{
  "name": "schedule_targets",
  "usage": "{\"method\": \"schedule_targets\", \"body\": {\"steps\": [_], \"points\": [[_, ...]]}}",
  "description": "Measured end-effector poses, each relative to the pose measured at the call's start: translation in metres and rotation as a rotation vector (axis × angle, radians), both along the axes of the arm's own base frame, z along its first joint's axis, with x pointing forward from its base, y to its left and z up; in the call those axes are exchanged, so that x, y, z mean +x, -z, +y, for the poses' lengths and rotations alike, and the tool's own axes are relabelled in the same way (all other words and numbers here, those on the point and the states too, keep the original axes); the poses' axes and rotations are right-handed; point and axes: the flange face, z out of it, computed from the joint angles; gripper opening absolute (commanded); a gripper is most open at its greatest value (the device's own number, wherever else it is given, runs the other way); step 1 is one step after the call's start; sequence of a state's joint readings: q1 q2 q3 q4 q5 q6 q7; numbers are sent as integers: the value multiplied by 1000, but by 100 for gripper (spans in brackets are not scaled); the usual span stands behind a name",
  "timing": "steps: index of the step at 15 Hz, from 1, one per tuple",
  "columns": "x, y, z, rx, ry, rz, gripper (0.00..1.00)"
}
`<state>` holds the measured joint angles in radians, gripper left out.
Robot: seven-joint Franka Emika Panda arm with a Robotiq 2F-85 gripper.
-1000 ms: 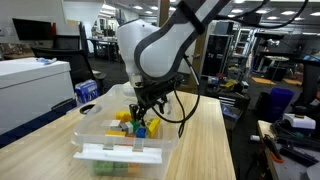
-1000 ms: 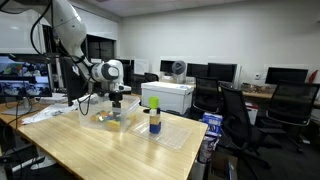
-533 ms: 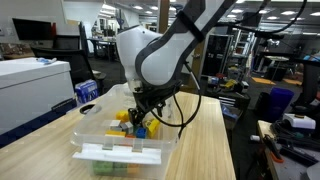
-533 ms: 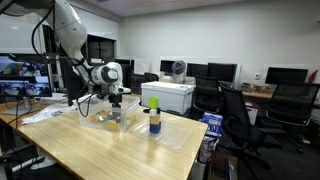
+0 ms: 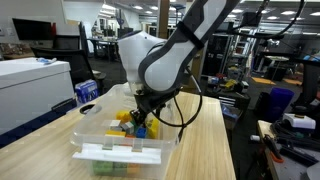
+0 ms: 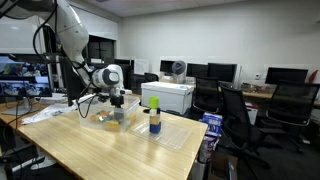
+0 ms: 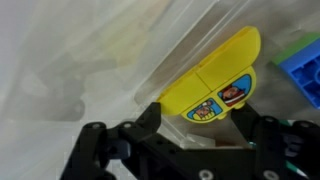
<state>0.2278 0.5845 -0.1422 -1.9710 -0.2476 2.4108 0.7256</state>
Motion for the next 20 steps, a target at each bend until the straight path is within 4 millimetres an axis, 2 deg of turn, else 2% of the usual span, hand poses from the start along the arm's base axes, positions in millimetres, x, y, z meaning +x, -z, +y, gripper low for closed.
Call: {"method": "schedule_targets", "body": {"steps": [5, 6, 9, 10, 12, 20], "points": [[7, -5, 7, -20, -63, -58, 12], [10, -6, 9, -25, -82, -81, 3], [20, -11, 17, -43, -130, -161, 0], [23, -12, 19, -46, -141, -179, 25], [25, -14, 24, -53, -154, -192, 36], [15, -8, 30, -80, -120, -78, 92]]}}
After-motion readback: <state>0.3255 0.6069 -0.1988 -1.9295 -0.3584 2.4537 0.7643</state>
